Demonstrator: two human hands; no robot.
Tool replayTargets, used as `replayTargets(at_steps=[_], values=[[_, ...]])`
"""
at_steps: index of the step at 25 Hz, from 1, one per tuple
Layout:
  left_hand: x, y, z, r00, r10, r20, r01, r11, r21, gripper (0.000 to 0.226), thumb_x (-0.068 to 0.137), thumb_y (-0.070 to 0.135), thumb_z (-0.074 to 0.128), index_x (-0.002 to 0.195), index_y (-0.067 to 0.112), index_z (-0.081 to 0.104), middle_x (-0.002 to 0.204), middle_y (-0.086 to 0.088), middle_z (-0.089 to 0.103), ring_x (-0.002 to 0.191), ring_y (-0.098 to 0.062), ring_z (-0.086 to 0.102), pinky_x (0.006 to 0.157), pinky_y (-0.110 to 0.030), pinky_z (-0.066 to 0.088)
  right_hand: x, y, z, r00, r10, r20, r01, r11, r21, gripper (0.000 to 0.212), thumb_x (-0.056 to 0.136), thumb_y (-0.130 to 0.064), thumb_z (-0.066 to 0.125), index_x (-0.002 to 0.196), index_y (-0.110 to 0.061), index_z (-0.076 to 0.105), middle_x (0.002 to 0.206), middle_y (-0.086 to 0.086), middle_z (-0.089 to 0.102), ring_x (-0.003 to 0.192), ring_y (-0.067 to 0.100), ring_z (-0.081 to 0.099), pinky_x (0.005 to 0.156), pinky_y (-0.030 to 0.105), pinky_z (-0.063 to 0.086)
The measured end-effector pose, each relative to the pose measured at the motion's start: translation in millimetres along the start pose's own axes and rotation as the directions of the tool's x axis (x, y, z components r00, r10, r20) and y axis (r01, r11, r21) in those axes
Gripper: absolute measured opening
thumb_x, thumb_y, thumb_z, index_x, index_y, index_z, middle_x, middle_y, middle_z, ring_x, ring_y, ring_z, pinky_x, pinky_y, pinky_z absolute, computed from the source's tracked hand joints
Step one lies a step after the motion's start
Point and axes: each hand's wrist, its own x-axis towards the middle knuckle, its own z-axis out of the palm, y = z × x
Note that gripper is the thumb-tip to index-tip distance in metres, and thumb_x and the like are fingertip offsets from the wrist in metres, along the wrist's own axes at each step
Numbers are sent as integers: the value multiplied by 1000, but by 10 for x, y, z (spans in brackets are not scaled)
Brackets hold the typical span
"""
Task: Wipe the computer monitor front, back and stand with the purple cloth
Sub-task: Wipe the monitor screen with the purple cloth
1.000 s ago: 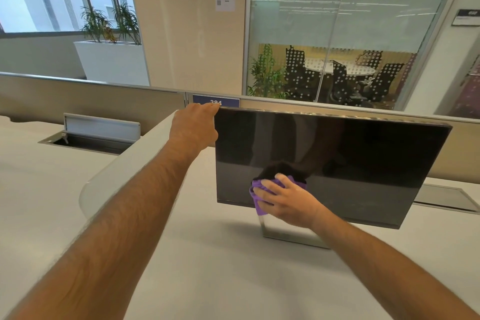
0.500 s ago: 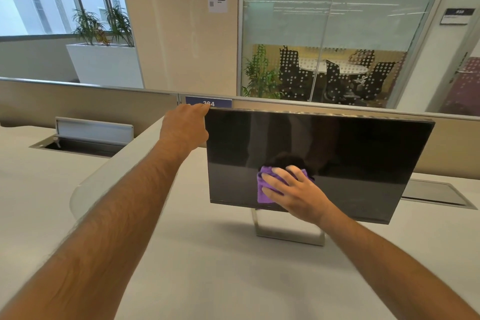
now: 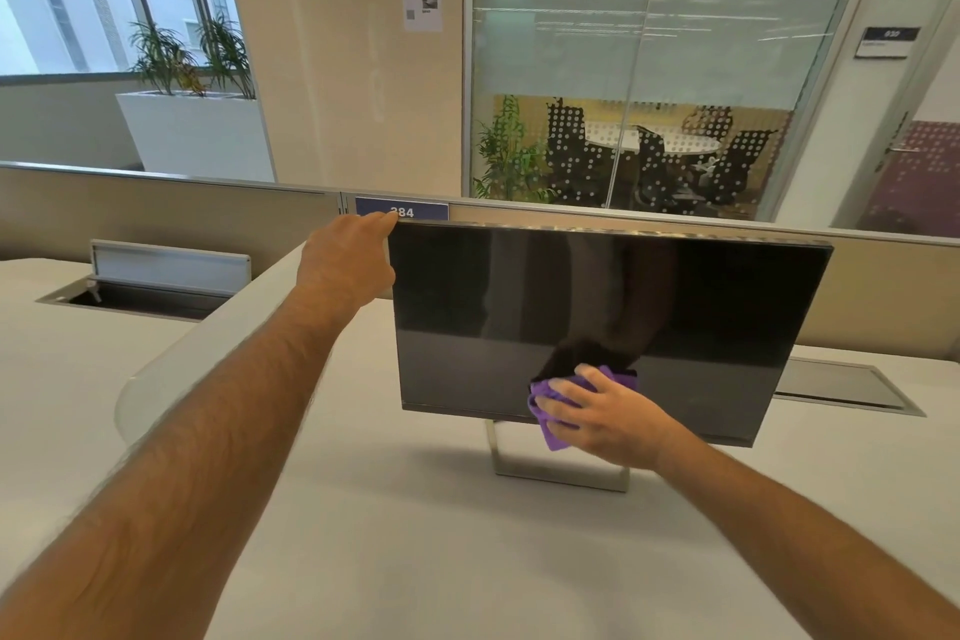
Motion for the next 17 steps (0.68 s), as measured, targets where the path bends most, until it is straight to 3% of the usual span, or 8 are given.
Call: replayTargets(at_steps=[4, 9, 13, 17], values=[[12, 4, 1, 1000, -4, 0, 4, 1000, 4, 62, 92, 20, 64, 148, 21, 38, 144, -7, 51, 125, -35, 54, 102, -49, 45, -73, 114, -31, 949, 280, -145, -261, 955, 140, 67, 69, -22, 86, 129, -20, 57, 143, 8, 51, 128, 34, 48, 101, 52, 44], [0, 32, 1, 1000, -21, 4, 21, 1000, 5, 62, 92, 19, 63, 149, 21, 38, 144, -7, 51, 125, -35, 54, 102, -49, 45, -307, 103, 120, 997, 75, -35, -75, 997, 9, 81, 55, -25, 95, 126, -20, 56, 139, 8, 53, 125, 34, 52, 97, 53, 47], [-13, 55, -17, 999, -43, 2, 43, 999, -19, 64, 92, 16, 63, 149, 21, 37, 146, -8, 49, 128, -36, 52, 104, -49, 43, -359, 206, 78, 942, 302, -145, -288, 951, 113, 71, 63, -22, 90, 127, -18, 60, 139, 9, 54, 125, 35, 52, 97, 53, 47], [-22, 54, -23, 999, -37, 1, 37, 999, -16, 63, 92, 15, 62, 149, 21, 38, 146, -7, 49, 128, -35, 51, 104, -49, 43, -512, 119, 238, 997, 82, -11, -82, 997, -3, 84, 49, -25, 98, 124, -20, 61, 136, 8, 56, 122, 34, 55, 95, 54, 49]])
